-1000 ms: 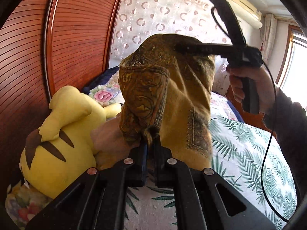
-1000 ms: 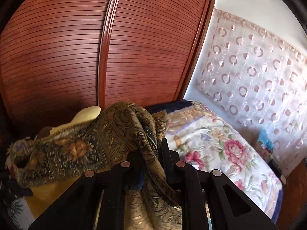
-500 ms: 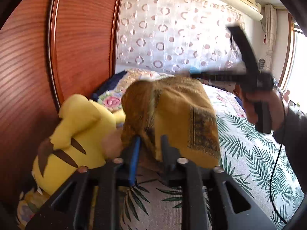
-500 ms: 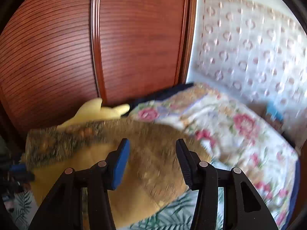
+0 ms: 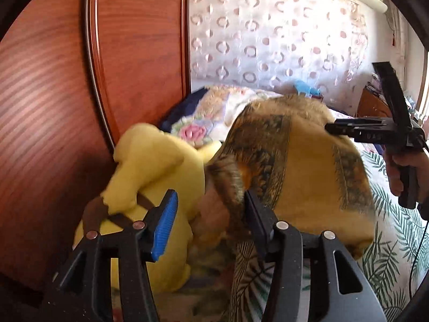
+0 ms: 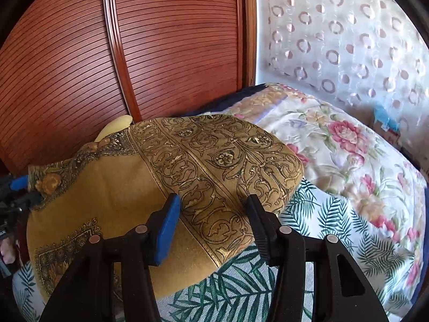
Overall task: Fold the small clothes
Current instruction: 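Lower the gold shirt bundle beside the yellow plush toy and open both grippers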
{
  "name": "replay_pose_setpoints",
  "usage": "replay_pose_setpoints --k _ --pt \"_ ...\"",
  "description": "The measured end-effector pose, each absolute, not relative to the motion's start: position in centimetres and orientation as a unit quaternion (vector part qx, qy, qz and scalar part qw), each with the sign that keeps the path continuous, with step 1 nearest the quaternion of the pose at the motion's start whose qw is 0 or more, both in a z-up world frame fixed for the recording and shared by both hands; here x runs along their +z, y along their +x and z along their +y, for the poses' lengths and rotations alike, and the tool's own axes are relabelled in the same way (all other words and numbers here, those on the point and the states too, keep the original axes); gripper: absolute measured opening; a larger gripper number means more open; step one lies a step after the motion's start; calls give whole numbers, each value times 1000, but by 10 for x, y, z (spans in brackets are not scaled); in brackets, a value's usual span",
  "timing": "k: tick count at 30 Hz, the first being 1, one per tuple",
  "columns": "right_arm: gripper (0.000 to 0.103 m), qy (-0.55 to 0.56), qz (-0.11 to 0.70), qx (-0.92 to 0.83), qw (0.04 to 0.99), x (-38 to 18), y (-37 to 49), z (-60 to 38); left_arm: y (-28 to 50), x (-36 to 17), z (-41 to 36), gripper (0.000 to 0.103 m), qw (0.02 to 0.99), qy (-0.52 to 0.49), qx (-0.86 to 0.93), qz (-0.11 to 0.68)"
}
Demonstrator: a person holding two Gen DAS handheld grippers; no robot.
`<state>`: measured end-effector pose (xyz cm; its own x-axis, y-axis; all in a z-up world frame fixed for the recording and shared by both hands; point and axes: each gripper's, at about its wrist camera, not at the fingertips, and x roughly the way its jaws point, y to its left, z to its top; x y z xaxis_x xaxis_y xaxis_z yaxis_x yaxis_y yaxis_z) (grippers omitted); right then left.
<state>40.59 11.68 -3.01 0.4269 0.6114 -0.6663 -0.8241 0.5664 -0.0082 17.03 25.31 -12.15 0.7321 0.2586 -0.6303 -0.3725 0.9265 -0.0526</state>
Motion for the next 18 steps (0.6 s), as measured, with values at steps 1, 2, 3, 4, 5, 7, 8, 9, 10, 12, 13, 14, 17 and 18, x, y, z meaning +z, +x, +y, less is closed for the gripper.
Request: replay_pose_setpoints --k 1,2,3,4,5,7,8,9,10,12,13,14,17,18 --pt "55 -172 311 430 830 -30 403 118 168 -122 253 52 926 -89 172 324" --pt "55 -171 309 427 833 -30 400 117 165 -122 253 52 926 -88 174 323" --pt "55 -169 310 423 835 -29 396 115 163 -120 252 52 927 -86 174 320" --pt "55 -167 312 418 837 -28 391 112 159 -117 250 52 928 -84 175 318" --pt "55 -163 312 416 838 -27 386 109 157 -114 249 52 930 -83 174 314" --pt "55 -156 308 416 841 -25 372 100 152 -108 242 52 933 -81 170 307" --pt "55 -153 307 417 842 -22 364 94 150 -105 239 52 935 -79 168 303" --pt "55 -151 304 419 842 -20 356 87 148 -102 236 52 937 -77 167 299" --pt "55 -148 300 419 844 -17 347 78 146 -99 233 52 938 -73 165 294" --pt "55 -137 293 416 850 -12 328 60 143 -94 227 52 941 -70 163 288" --pt "55 -132 292 415 851 -10 321 52 141 -92 226 52 943 -70 158 284" --pt "55 -128 291 412 854 -8 313 43 139 -89 222 52 944 -70 154 282" --pt "55 -112 282 403 863 -2 288 14 134 -83 210 52 949 -63 141 276" --pt "55 -106 277 401 867 1 275 3 133 -80 206 52 950 -62 135 273"
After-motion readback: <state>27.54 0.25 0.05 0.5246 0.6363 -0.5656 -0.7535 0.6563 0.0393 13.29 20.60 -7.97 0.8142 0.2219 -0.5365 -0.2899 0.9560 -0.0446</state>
